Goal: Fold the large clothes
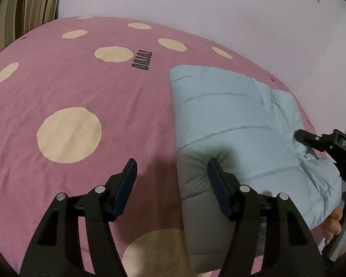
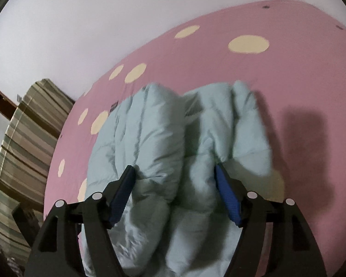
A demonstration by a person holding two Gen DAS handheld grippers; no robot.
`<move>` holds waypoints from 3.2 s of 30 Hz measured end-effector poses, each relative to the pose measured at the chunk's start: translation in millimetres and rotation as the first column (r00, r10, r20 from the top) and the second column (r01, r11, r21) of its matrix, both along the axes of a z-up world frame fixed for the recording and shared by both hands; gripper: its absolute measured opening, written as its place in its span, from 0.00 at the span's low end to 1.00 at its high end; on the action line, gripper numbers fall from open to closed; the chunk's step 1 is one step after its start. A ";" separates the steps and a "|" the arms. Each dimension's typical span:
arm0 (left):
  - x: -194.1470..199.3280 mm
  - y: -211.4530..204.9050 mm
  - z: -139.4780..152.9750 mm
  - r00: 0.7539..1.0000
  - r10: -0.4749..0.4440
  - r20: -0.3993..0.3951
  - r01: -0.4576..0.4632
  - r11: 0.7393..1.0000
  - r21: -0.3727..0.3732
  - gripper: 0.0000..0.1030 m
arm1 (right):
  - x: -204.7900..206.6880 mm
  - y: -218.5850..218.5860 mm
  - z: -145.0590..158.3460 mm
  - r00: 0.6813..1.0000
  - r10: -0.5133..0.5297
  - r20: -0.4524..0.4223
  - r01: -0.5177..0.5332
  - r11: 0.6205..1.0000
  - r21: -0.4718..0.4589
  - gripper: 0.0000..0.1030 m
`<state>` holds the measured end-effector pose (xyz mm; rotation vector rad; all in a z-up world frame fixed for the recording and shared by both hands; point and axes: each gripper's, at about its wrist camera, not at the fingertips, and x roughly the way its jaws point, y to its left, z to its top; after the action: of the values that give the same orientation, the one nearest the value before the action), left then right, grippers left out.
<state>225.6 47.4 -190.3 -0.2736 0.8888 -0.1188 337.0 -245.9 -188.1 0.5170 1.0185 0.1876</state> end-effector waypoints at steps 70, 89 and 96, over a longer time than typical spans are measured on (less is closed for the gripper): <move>15.1 -110.2 -45.2 0.970 -0.229 -0.086 0.239 0.961 0.140 0.67 | -74.7 -30.2 -57.4 0.998 0.036 0.044 -0.024 0.969 -0.245 0.27; 11.5 -97.0 9.6 0.973 -0.228 -0.031 0.230 0.969 0.087 0.61 | -83.0 -38.5 -11.7 0.995 0.034 0.095 -0.011 0.972 -0.236 0.29; 62.5 -93.3 44.8 0.973 -0.227 0.048 0.222 0.971 0.089 0.61 | -31.3 -51.3 39.7 0.972 0.024 0.232 0.041 0.962 -0.269 0.29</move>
<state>288.1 -45.9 -145.5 -0.0906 0.8625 -0.2980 305.7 -297.1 -148.4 0.2410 0.7956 0.0949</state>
